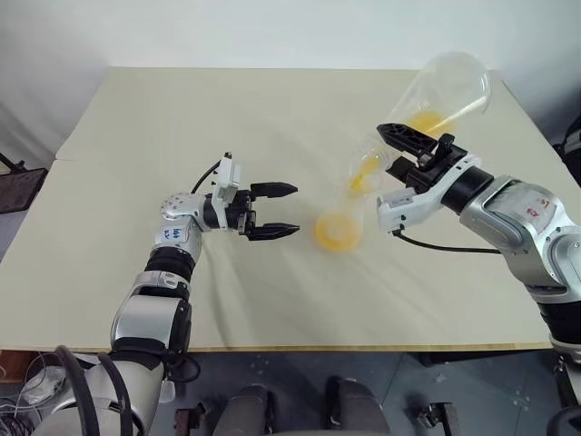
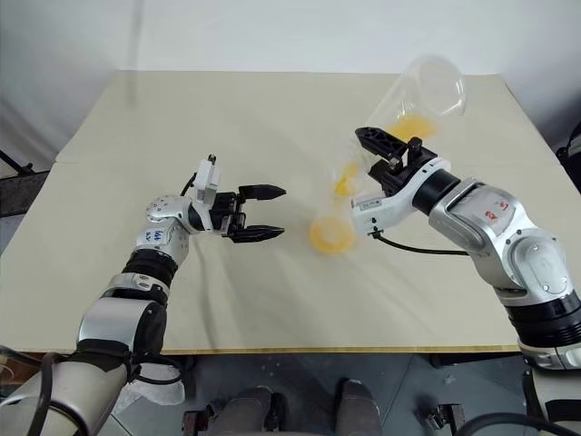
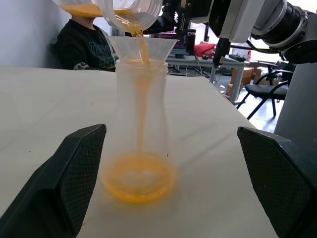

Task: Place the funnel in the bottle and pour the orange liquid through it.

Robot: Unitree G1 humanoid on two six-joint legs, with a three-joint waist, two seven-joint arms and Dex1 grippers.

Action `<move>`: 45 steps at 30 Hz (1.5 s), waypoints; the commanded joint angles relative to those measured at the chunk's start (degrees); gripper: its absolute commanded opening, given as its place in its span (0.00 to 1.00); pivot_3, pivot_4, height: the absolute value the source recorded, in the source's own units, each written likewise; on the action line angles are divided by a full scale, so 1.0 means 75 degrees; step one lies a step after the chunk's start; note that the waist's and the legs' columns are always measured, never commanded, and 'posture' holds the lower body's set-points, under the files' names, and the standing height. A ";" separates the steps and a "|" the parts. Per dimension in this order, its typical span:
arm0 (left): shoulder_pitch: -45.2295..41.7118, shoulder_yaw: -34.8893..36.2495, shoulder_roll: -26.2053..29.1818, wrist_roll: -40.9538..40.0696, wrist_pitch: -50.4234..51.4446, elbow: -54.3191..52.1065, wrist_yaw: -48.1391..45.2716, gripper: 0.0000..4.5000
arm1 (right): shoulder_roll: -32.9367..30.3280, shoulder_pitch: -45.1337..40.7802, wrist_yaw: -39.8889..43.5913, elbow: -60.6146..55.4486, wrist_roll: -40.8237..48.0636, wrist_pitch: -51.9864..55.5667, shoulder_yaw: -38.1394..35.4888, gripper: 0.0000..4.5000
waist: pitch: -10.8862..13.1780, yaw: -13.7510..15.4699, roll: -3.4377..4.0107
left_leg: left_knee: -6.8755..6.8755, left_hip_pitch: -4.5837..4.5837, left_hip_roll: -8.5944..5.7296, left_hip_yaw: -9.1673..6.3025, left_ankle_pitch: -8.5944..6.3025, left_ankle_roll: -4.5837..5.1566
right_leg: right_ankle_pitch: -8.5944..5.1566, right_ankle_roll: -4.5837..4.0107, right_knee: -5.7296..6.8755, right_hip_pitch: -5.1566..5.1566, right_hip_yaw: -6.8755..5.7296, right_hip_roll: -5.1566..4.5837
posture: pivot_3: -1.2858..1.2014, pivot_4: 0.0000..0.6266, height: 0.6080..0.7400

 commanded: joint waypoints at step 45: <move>-0.0197 0.0128 0.0113 -0.0092 0.0063 -0.0197 -0.0441 1.00 | -0.0427 -0.0634 -0.0424 0.0584 -0.0175 -0.0969 -0.0254 0.54 | 0.0000 -0.0006 0.0000 | 0.0000 0.0000 0.0001 0.0001 0.0000 0.0000 | 0.0000 0.0000 0.0000 0.0000 0.0000 0.0000 | 0.52 0.24 1.00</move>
